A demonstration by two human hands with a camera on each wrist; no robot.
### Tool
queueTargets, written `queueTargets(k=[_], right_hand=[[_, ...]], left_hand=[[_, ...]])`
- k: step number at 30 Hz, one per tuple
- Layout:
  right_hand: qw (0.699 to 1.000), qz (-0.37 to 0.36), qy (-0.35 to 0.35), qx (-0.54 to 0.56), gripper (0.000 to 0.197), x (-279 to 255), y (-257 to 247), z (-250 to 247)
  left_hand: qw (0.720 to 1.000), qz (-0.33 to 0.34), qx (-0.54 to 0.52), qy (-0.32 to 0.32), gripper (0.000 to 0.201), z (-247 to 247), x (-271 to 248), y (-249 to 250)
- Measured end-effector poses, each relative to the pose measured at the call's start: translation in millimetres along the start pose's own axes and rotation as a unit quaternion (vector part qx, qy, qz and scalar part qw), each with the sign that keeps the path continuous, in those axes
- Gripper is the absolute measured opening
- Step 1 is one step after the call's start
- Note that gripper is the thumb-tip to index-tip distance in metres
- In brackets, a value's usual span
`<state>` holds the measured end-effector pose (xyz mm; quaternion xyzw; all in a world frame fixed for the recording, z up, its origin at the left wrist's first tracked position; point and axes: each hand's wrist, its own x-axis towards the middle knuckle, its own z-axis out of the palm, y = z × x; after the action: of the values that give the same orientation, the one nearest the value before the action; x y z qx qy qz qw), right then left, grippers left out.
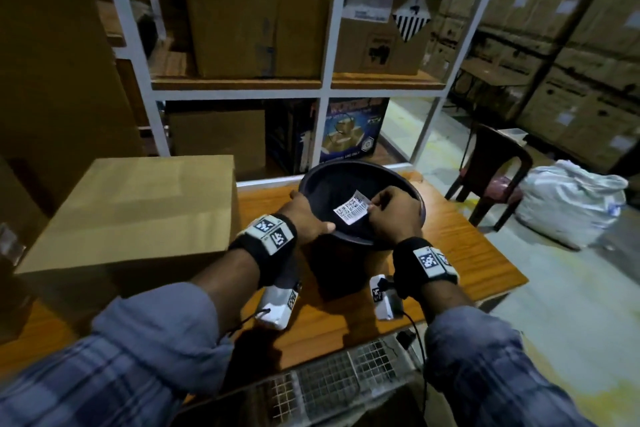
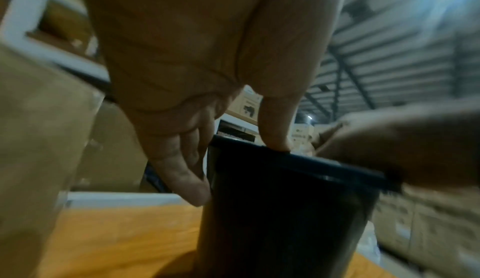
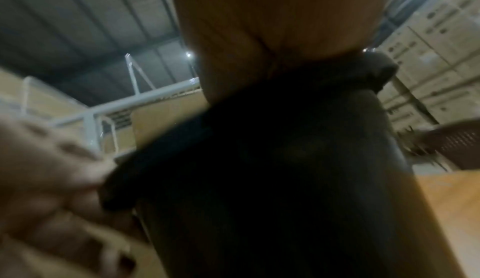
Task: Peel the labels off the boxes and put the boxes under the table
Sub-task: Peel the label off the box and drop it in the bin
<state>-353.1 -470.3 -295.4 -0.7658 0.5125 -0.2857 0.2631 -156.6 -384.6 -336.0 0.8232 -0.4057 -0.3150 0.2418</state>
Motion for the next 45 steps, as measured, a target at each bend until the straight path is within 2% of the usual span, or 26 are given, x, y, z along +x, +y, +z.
queueTargets(k=[2, 4, 6, 7, 10, 12, 13, 15, 17, 19, 20, 26, 31, 38, 41, 45], right_hand=[[1.000, -0.007, 0.020, -0.012, 0.005, -5, 3, 8], [0.999, -0.002, 0.030, -0.019, 0.004, -9, 4, 14], [0.999, 0.012, 0.035, -0.016, 0.003, -13, 3, 15], [0.999, 0.020, 0.038, -0.018, 0.002, -13, 3, 15], [0.999, 0.028, 0.035, -0.022, 0.012, -15, 3, 12], [0.999, 0.020, 0.028, -0.019, 0.037, -15, 3, 12], [0.999, 0.019, 0.026, -0.019, 0.050, -13, 4, 13], [0.999, 0.020, 0.028, -0.017, 0.057, -10, 5, 15], [0.999, 0.015, 0.026, -0.014, 0.050, -6, 7, 18], [0.999, 0.013, 0.030, -0.008, 0.046, -3, 7, 20], [0.999, 0.013, 0.036, -0.005, 0.044, -2, 7, 21], [0.999, 0.017, 0.048, -0.016, 0.038, -1, 8, 22], [0.998, 0.006, 0.049, -0.043, 0.033, -7, 8, 21], [0.996, -0.022, 0.026, -0.077, 0.022, -8, 10, 20], [0.995, -0.045, 0.028, -0.090, 0.018, -9, 10, 20], [0.997, -0.030, 0.017, -0.071, 0.003, -11, 9, 18]], left_hand=[[0.999, 0.001, -0.033, -0.012, 0.126, -13, -22, 8], [0.998, -0.007, -0.059, -0.017, 0.101, -28, -64, 28], [0.995, -0.017, -0.085, -0.053, 0.076, -31, -82, 36], [0.994, -0.019, -0.090, -0.064, 0.074, -30, -82, 34], [0.992, -0.027, -0.105, -0.068, 0.089, -29, -80, 29], [0.991, -0.034, -0.109, -0.064, 0.098, -29, -79, 29], [0.991, -0.031, -0.113, -0.070, 0.096, -30, -78, 30], [0.990, -0.021, -0.115, -0.077, 0.082, -31, -78, 30], [0.989, -0.021, -0.120, -0.086, 0.063, -32, -80, 31], [0.988, -0.027, -0.121, -0.088, 0.034, -33, -82, 31], [0.987, -0.025, -0.129, -0.091, 0.028, -32, -83, 30], [0.981, -0.027, -0.165, -0.097, 0.034, -32, -82, 29], [0.981, -0.023, -0.162, -0.106, 0.065, -32, -81, 27], [0.980, -0.035, -0.166, -0.104, 0.072, -30, -80, 22], [0.979, -0.053, -0.172, -0.099, 0.083, -26, -74, 16], [0.977, -0.057, -0.178, -0.099, 0.084, -24, -72, 12]])
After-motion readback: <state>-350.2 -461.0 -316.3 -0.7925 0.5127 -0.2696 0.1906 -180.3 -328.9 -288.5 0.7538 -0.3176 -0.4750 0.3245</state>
